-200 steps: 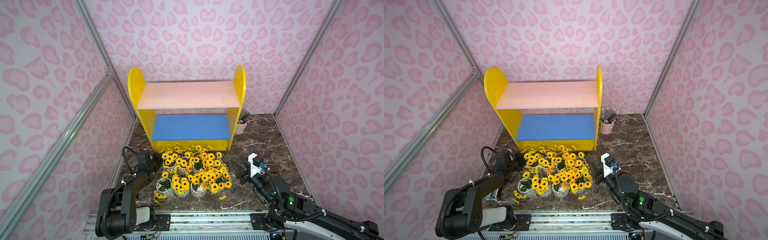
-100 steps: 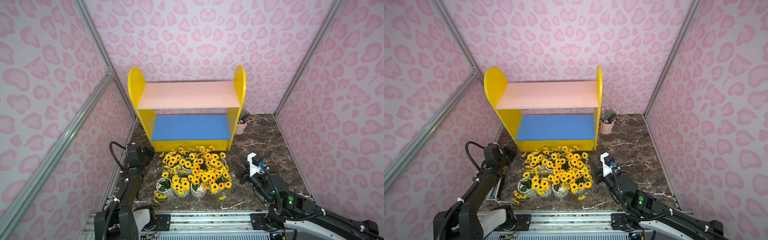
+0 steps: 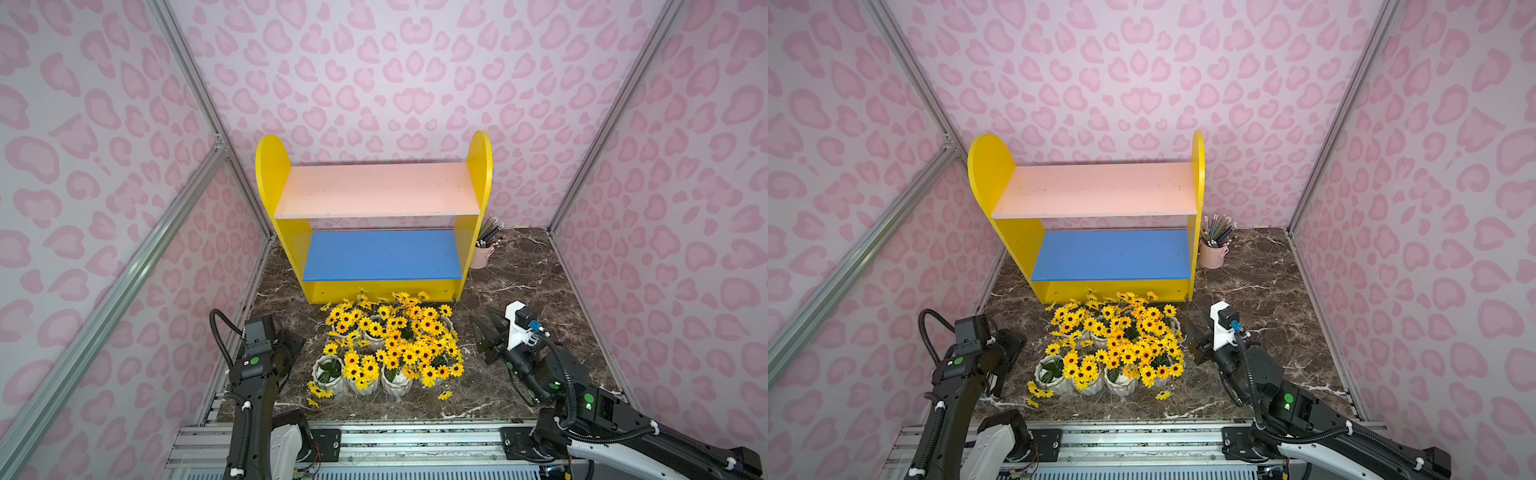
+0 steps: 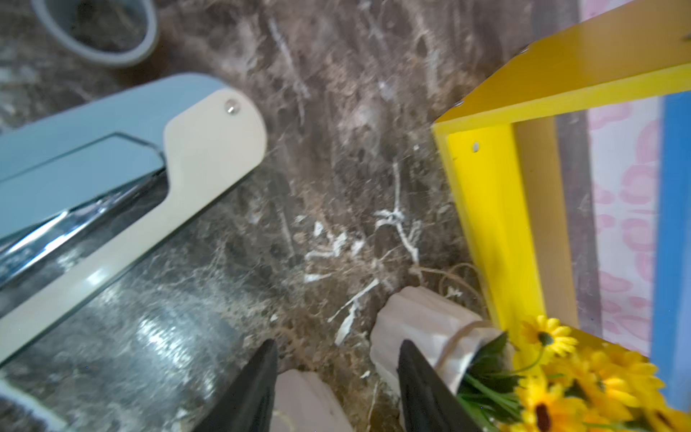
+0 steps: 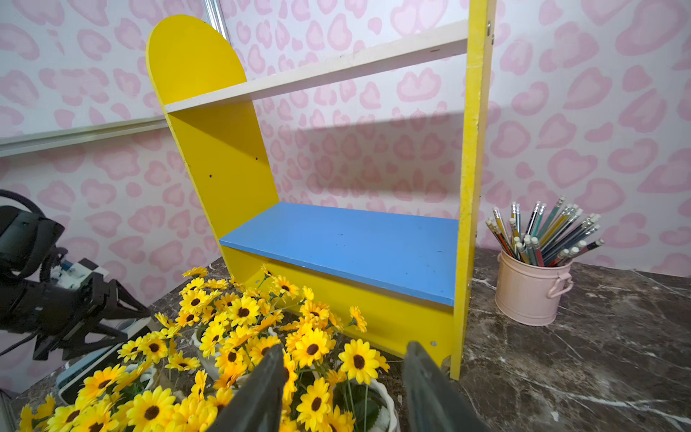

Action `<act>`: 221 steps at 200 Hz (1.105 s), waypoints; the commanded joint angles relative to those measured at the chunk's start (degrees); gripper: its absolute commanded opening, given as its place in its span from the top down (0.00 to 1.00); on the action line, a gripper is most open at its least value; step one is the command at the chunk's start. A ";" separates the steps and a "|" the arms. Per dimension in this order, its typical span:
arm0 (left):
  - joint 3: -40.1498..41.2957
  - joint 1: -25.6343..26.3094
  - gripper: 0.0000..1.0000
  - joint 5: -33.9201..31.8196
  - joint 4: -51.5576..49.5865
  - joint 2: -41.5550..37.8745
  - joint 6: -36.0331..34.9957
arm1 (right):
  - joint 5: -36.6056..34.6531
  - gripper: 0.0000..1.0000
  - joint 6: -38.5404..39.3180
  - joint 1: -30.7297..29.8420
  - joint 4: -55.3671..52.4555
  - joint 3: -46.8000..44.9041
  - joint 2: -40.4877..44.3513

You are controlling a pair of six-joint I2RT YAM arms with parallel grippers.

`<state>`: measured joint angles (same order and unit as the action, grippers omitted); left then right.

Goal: Take the sunflower pots off the shelves
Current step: Move the sunflower pot to the center of the board.

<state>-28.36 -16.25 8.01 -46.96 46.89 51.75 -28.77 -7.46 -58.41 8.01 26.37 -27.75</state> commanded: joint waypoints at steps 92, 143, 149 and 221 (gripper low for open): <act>4.64 13.82 0.62 1.83 -0.85 1.45 11.84 | 0.98 0.66 -1.50 4.76 0.34 2.56 0.56; 5.25 21.57 0.70 1.24 0.43 2.00 17.52 | 0.78 0.68 -2.02 5.64 0.03 2.68 1.08; 5.81 22.91 0.71 1.35 1.20 2.05 18.84 | 0.82 0.68 -2.08 5.71 -0.04 2.55 1.12; 1.42 31.28 0.71 -5.43 5.47 4.19 23.30 | -0.21 0.69 -2.81 5.97 -1.44 2.98 0.32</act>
<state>-23.81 14.85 6.85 -44.36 49.93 74.98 -28.32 -9.63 -52.53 6.39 28.12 -27.24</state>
